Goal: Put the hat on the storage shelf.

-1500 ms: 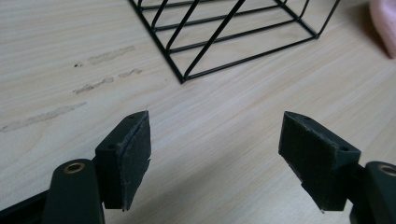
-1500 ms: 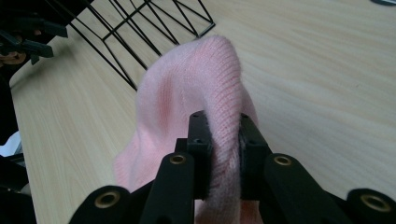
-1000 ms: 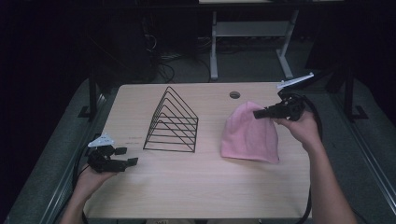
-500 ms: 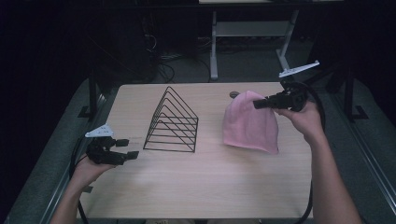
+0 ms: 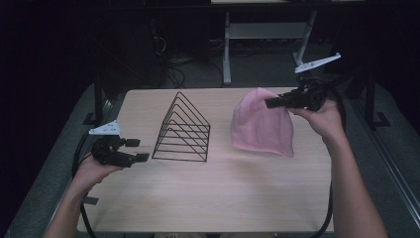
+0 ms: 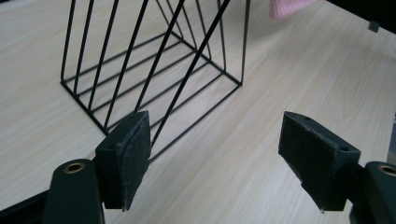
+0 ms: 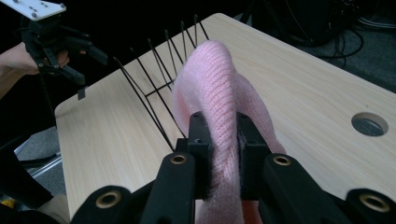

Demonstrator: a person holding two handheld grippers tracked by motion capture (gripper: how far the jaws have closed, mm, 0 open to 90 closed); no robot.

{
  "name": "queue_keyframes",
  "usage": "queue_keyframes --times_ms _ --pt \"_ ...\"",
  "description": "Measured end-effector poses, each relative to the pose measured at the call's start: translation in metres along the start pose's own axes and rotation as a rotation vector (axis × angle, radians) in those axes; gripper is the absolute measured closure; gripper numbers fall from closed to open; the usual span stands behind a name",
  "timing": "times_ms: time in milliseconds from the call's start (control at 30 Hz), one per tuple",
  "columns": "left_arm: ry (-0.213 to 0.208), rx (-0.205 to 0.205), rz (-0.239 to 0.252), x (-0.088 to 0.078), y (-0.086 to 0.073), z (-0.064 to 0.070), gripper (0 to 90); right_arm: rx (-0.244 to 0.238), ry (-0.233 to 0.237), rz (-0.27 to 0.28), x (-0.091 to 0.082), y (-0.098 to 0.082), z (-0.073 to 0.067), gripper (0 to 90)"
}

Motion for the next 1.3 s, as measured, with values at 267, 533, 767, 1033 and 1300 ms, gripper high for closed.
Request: queue_keyframes --times_ms 267,533,767,1033,1300 --pt "-0.023 0.031 0.0 -0.003 0.019 0.005 25.2 -0.049 0.029 0.006 -0.003 0.019 -0.021 79.3" --pt "-0.027 0.071 -0.013 -0.005 0.038 0.011 25.2 -0.091 0.063 0.013 0.0 0.034 -0.041 79.3" --pt "-0.044 0.085 -0.011 -0.005 0.049 0.017 25.1 -0.13 0.093 0.008 0.006 0.048 -0.06 79.3" --pt "-0.053 0.101 -0.009 -0.007 0.06 0.021 25.1 -0.163 0.134 0.006 0.014 0.061 -0.08 79.3" --pt "-0.063 0.121 -0.024 -0.005 0.069 0.026 25.1 -0.199 0.167 0.002 0.027 0.071 -0.096 79.2"
Point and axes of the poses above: each handheld gripper's, and its own axes: x roughly forward along the jaws, y roughly out of its top, z roughly to its right, the point moved 7 cm from there along x, roughly forward along the jaws, and after that the axes turned 10 degrees about -y, right-handed, at the moved point
